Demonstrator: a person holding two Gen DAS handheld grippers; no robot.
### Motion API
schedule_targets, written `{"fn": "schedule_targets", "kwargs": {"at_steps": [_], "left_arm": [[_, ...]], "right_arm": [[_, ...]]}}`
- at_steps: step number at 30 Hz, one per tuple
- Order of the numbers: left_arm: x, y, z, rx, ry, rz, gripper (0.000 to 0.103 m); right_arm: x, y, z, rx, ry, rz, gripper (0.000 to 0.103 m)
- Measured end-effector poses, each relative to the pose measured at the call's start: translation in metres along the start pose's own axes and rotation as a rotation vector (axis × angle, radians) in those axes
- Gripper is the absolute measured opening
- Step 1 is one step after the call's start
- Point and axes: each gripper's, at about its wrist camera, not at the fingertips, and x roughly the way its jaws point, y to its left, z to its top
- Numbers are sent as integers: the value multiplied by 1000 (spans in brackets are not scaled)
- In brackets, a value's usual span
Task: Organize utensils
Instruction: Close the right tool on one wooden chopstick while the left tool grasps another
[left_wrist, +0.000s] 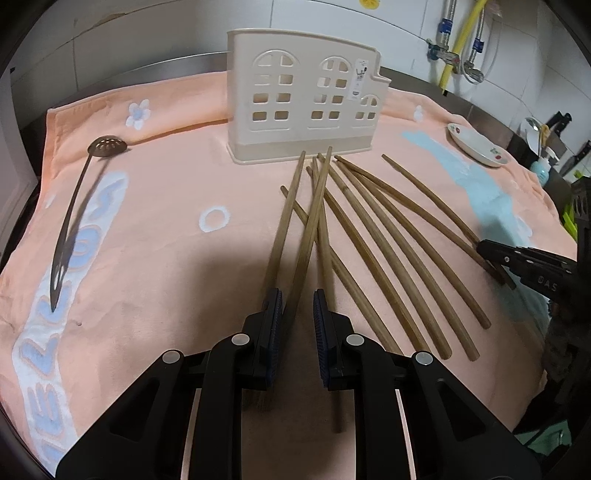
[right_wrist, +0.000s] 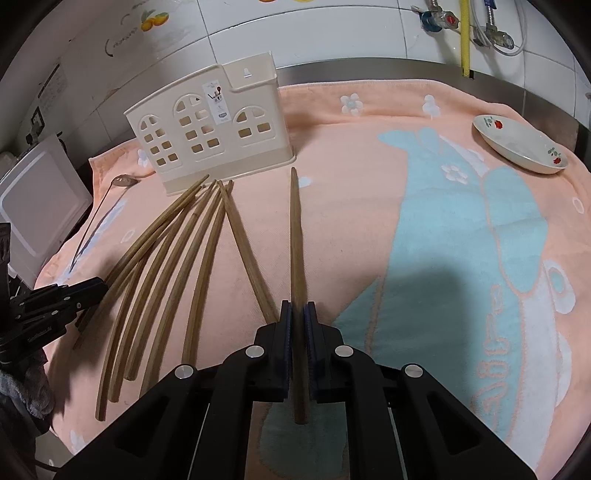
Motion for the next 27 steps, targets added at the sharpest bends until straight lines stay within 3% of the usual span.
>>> {"fn": "schedule_targets", "kwargs": {"at_steps": [8,14,17,19,27], "left_arm": [[6,7,-3,-20,20,-2,17],[9,0,-2,-8,14,42,16],[9,-4,-2,2,8,74,10],[6,-3,-2,-11,-2,63,6],[-16,-4,1,-30,-55,48,5]], "right_arm": [[0,1,-1,-5,-1,0,8],[2,3,0,-17,-6,-5,9],[3,4,0,-29,-9,-11,8],[2,4,0,-30,-10,-12,7],[-17,11,5,-64,-68,-24,7]]}}
